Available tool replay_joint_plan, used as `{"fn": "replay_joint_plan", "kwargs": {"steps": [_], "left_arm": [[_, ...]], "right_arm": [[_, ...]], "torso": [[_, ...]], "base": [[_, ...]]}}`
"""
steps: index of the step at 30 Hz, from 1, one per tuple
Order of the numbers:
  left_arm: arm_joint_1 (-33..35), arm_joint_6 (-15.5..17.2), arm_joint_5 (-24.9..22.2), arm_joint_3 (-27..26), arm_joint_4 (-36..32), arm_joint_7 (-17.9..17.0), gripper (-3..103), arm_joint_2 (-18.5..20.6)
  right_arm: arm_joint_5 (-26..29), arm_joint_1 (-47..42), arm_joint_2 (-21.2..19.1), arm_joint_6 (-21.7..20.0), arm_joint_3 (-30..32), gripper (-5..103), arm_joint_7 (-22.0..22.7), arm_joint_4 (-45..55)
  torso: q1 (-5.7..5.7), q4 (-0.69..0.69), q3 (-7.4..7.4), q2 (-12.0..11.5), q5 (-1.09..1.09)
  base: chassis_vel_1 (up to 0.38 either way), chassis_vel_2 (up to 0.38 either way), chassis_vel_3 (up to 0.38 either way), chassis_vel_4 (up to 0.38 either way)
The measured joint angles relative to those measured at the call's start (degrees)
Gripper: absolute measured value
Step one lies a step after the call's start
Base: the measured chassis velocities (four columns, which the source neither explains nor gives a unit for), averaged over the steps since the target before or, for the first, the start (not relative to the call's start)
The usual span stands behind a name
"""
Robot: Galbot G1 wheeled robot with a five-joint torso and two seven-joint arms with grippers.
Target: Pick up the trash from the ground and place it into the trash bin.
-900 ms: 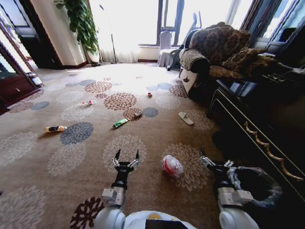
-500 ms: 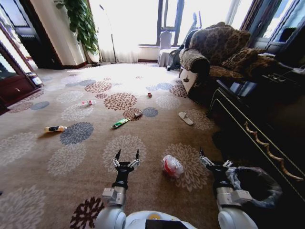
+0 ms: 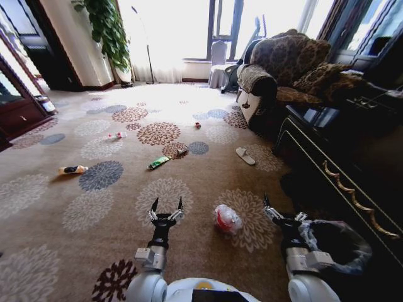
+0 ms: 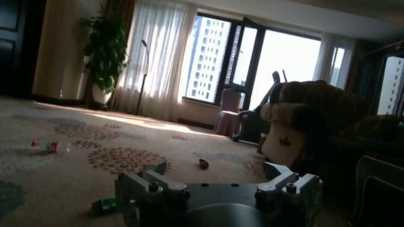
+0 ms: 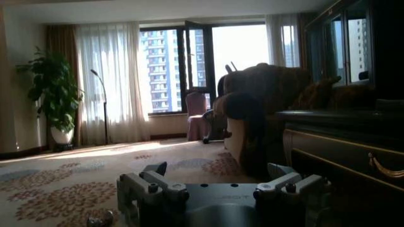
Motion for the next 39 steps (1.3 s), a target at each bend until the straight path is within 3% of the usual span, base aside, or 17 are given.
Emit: {"fn": "replay_joint_plan", "kwargs": {"steps": [15,23,39], "left_arm": [[-0.53,0.21,-0.90,0.02,1.22,-0.13,100,-0.20],[-0.57,0.47,-1.38,-0.15,1.31,-0.33,100,-0.03],[-0.40,0.91,-1.50,0.12,1.44,-0.35,100,-0.33]], "right_arm": [[-0.17,-0.75,0.38,1.44,0.27,100,0.00,0.10],[-0.69,-1.04,0.38,1.58,0.25,100,0.00,0.26],[-0.34,-1.16,0.08,2.73,0.57,100,-0.01,-0.69]], "torso": [[0.00,0.00,0.00,0.00,0.06],[0.01,0.01,0.00,0.00,-0.08],[-0.02,-0.01,-0.02,0.02,0.05]], "base": [[-0.171,-0.186,0.185,0.172],[-0.028,-0.040,0.038,0.048],[-0.047,-0.191,0.049,0.175]]}}
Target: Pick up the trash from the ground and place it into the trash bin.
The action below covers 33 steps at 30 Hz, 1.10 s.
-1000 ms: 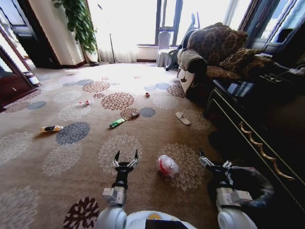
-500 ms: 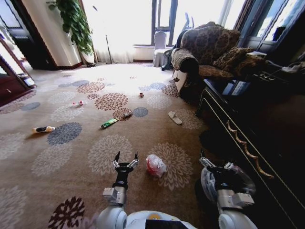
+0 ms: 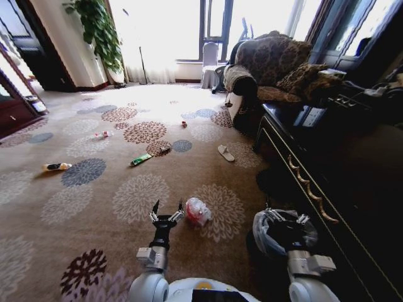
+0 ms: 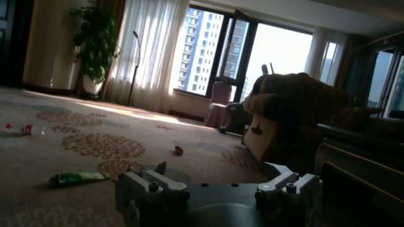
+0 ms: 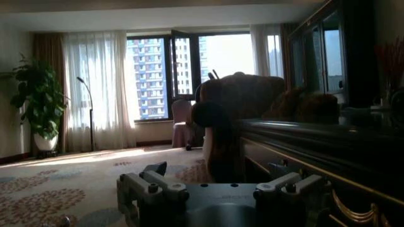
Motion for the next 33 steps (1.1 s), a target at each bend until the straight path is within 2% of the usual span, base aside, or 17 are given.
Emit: {"fn": "replay_joint_plan", "kwargs": {"steps": [4,8,10,13,15,17,22,25,33], "left_arm": [[0.02,0.02,-0.10,-0.24,0.00,0.00,100,0.15],[-0.01,0.06,-0.74,-1.08,-0.01,-0.20,100,0.62],[-0.04,0.08,-0.91,-1.20,-0.01,-0.23,100,0.80],[-0.15,0.19,-1.22,-1.36,0.06,-0.31,100,1.31],[-0.19,0.23,-1.33,-1.38,0.06,-0.34,100,1.40],[-0.56,0.34,-1.66,-1.52,0.09,-0.50,100,1.50],[-1.12,0.81,-2.66,-2.18,0.05,-0.80,100,1.58],[-1.33,0.88,-3.35,-2.61,0.06,-0.98,100,2.24],[-2.22,0.89,-4.36,-2.80,1.23,-1.47,100,2.45]], "right_arm": [[-0.12,-0.30,-0.42,-1.93,0.20,100,0.00,0.02],[0.46,-1.97,-1.65,-7.69,0.47,100,0.00,0.99],[0.86,-2.12,-2.28,-9.16,0.79,100,-0.01,0.81],[2.17,-1.87,-5.65,-14.21,3.13,100,-0.01,-1.33],[3.10,-1.92,-6.68,-15.48,3.76,100,0.00,-1.77],[6.79,-2.77,-9.44,-18.35,4.97,100,0.00,-2.37],[9.89,-3.47,-13.06,-20.96,6.83,100,0.00,-3.76],[14.27,-2.70,-16.92,-24.82,7.91,100,0.00,-5.08],[18.48,-1.80,-22.59,-28.57,8.87,100,0.00,-8.07]], "torso": [[0.01,0.00,0.01,-0.01,-0.04],[0.03,0.01,0.03,-0.01,-0.08],[0.03,0.01,0.03,-0.01,-0.08],[0.02,0.01,0.02,-0.01,-0.01],[0.02,0.01,0.02,-0.01,-0.02],[0.02,0.01,0.02,-0.01,-0.03],[0.02,0.00,0.02,-0.01,-0.06],[0.02,0.01,0.02,-0.02,-0.03],[0.02,0.00,0.02,-0.02,-0.03]], "base": [[-0.034,-0.051,0.014,0.036],[0.018,0.084,-0.007,-0.051],[0.027,0.079,-0.011,-0.041],[0.000,0.000,0.000,0.000],[0.000,0.000,0.000,0.000],[0.000,0.000,0.000,0.000],[0.000,0.000,0.000,0.000],[0.000,0.000,0.000,0.000],[0.000,0.000,0.000,0.000]]}}
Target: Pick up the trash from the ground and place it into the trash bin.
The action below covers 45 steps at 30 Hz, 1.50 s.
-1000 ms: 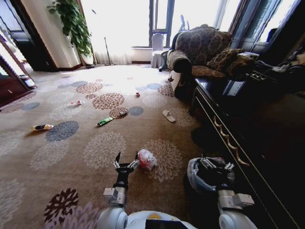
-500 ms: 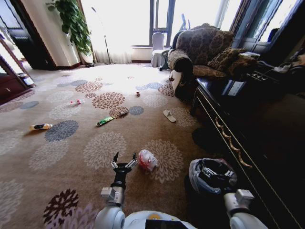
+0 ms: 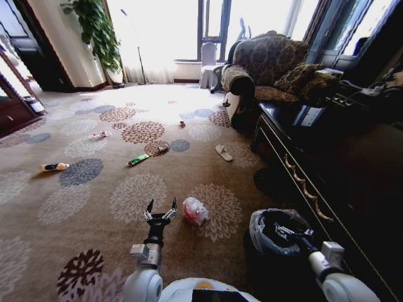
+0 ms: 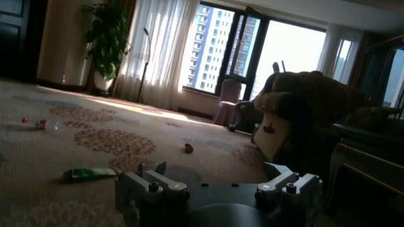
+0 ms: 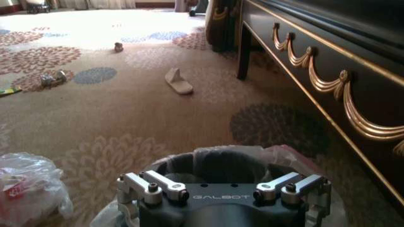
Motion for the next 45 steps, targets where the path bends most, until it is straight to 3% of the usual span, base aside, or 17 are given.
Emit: {"fn": "replay_joint_plan", "kwargs": {"steps": [10,16,24,31,36,45], "left_arm": [[-0.87,0.23,-0.54,0.10,1.01,-0.10,100,0.22],[-1.06,0.41,-0.55,0.67,1.66,-0.10,100,0.23],[-1.29,0.64,-0.55,1.09,1.99,-0.09,100,0.19],[-1.45,0.67,-0.66,1.48,2.42,-0.08,100,0.30],[-1.19,0.67,-0.56,1.80,2.43,-0.08,100,0.28],[-0.94,0.62,-0.56,2.00,2.47,-0.07,100,0.79]], "right_arm": [[2.62,1.29,-3.18,-1.47,0.68,103,0.00,-3.46],[3.83,1.78,-2.76,-1.16,-0.24,95,0.00,-5.64],[2.60,2.15,-1.72,1.17,1.06,93,0.00,-7.55],[2.10,1.41,-2.21,1.37,1.73,93,0.00,-9.43],[1.96,2.22,-2.48,1.53,1.00,86,0.00,-11.74],[2.09,3.11,-4.87,1.19,0.90,83,0.00,-14.35]], "torso": [[0.00,0.00,0.00,0.00,-0.01],[0.00,0.00,0.00,0.00,-0.01],[0.00,0.00,0.00,0.00,-0.02],[0.00,0.00,0.00,0.00,-0.02],[0.00,0.00,0.00,0.00,-0.01],[0.00,0.00,0.00,0.00,-0.01]], "base": [[0.000,0.000,0.000,0.000],[0.000,0.000,0.000,0.000],[0.000,0.000,0.000,0.000],[0.000,0.000,0.000,0.000],[0.000,0.000,0.000,0.000],[0.000,0.000,0.000,0.000]]}}
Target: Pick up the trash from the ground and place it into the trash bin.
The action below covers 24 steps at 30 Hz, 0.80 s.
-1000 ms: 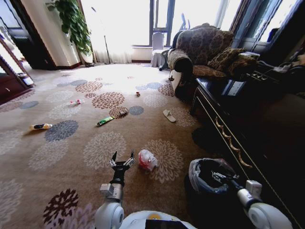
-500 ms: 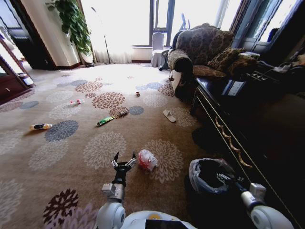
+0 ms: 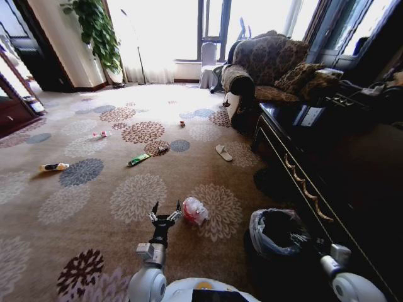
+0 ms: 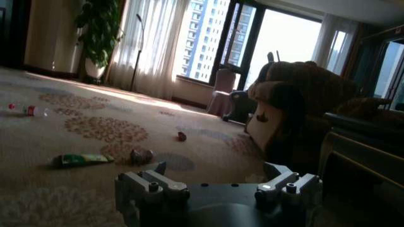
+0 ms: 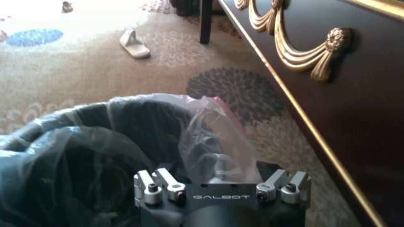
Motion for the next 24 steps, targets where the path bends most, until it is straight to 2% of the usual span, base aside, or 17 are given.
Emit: {"fn": "replay_joint_plan", "kwargs": {"steps": [7,9,14,18,20,23,24], "left_arm": [[-0.25,-0.10,0.24,0.42,0.63,0.04,100,-0.12],[-0.27,-0.18,0.30,0.62,0.86,0.05,100,-0.23],[-0.21,-0.27,0.43,0.89,0.99,0.05,100,-0.34],[-0.20,-0.29,0.47,0.93,1.08,0.05,100,-0.33],[-0.20,-0.29,0.49,0.94,1.17,0.05,100,-0.20],[-0.20,-0.29,0.50,0.96,1.22,0.04,100,-0.09],[-0.20,-0.29,0.51,0.98,1.23,0.03,100,-0.08]], "right_arm": [[0.34,-1.01,-4.03,-2.39,-1.10,76,0.00,-0.30],[0.84,-1.17,-5.67,-4.03,-1.87,70,0.00,0.49],[2.27,-0.55,-7.88,-6.83,-2.83,68,-0.01,1.00],[2.59,0.22,-8.68,-7.39,-3.37,68,-0.01,0.18],[3.09,0.62,-9.24,-7.83,-3.80,64,0.00,-0.49],[3.61,0.92,-9.98,-8.17,-4.33,54,0.00,-1.41],[3.74,1.01,-10.13,-8.21,-4.48,54,0.00,-1.61]], "torso": [[0.00,0.00,0.00,0.00,0.00],[0.00,0.00,0.00,0.00,0.00],[0.00,0.00,0.00,0.00,-0.01],[0.00,0.00,0.00,0.00,0.00],[0.00,0.00,0.00,0.00,0.00],[0.00,0.00,0.00,0.00,0.00],[0.00,0.00,0.00,0.00,0.00]], "base": [[0.000,0.000,0.000,0.000],[0.000,0.000,0.000,0.000],[0.000,0.000,0.000,0.000],[0.000,0.000,0.000,0.000],[0.000,0.000,0.000,0.000],[0.000,0.000,0.000,0.000],[0.000,0.000,0.000,0.000]]}}
